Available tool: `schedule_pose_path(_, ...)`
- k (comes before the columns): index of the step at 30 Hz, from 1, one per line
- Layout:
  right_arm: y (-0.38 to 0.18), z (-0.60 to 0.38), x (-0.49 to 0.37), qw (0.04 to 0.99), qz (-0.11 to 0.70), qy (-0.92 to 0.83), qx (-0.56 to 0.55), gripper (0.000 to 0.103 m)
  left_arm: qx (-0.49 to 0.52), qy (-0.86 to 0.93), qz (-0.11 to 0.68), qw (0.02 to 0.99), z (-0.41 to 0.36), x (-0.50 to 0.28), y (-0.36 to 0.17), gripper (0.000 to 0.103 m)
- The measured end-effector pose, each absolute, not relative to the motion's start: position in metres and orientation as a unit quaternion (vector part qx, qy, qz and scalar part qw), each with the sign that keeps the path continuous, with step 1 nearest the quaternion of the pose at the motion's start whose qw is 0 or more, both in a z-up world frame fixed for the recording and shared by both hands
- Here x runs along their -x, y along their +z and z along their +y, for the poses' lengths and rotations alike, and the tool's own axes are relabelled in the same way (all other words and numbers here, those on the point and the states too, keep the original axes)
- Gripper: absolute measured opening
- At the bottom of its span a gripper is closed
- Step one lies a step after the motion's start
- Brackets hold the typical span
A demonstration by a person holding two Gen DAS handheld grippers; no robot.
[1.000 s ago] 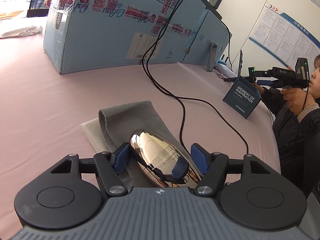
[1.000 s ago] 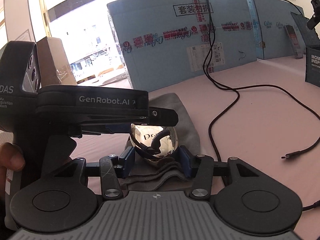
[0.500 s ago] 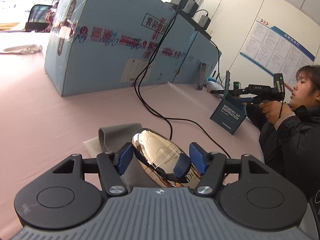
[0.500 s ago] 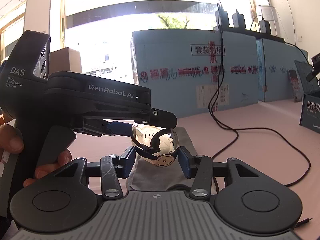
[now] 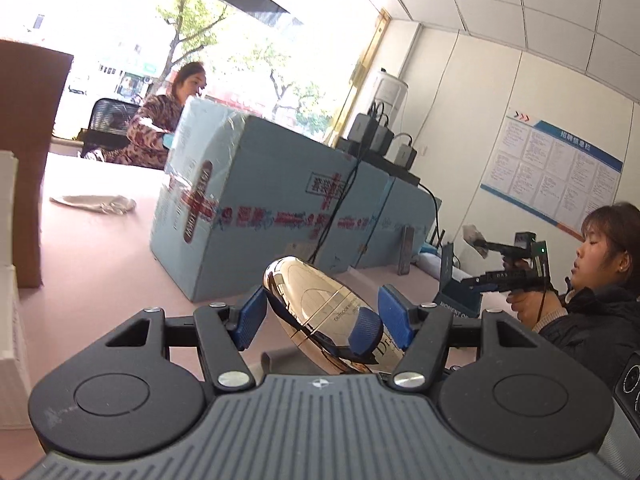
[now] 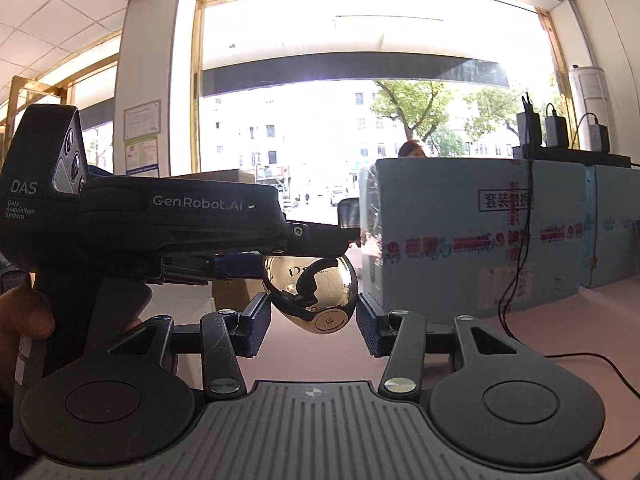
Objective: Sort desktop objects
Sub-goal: 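Carry the gold egg with the left gripper into the open white box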
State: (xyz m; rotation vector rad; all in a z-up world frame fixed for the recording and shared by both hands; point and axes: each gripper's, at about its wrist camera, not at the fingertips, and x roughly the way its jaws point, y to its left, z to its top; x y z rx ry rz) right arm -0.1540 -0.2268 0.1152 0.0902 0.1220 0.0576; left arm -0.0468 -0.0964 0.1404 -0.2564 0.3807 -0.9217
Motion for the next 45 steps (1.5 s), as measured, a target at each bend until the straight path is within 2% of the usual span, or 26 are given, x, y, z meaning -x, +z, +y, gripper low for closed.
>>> schedule_pose_path(7, 0.154, -0.167, 0.126, 0.995, 0.038, 0.094, -0.004, 0.044, 0.152, -0.392, 0.123, 0.899, -0.020, 0.051, 0.171, 0.059)
schedule_pose_path(13, 0.164, -0.116, 0.084, 0.987, 0.049, 0.156, -0.005, 0.044, 0.162, -0.329, 0.101, 0.925, 0.044, 0.043, 0.175, 0.057)
schedule_pose_path(22, 0.164, -0.065, 0.039, 0.977, 0.084, 0.196, -0.010, 0.044, 0.181, -0.274, 0.120, 0.937, 0.092, 0.011, 0.161, 0.057)
schedule_pose_path(28, 0.153, -0.048, 0.020, 0.969, 0.121, 0.212, -0.020, 0.044, 0.194, -0.249, 0.162, 0.935, 0.113, -0.010, 0.142, 0.057)
schedule_pose_path(45, 0.116, -0.046, -0.042, 0.936, 0.263, 0.223, -0.064, 0.044, 0.193, -0.200, 0.264, 0.924, 0.112, -0.071, 0.086, 0.058)
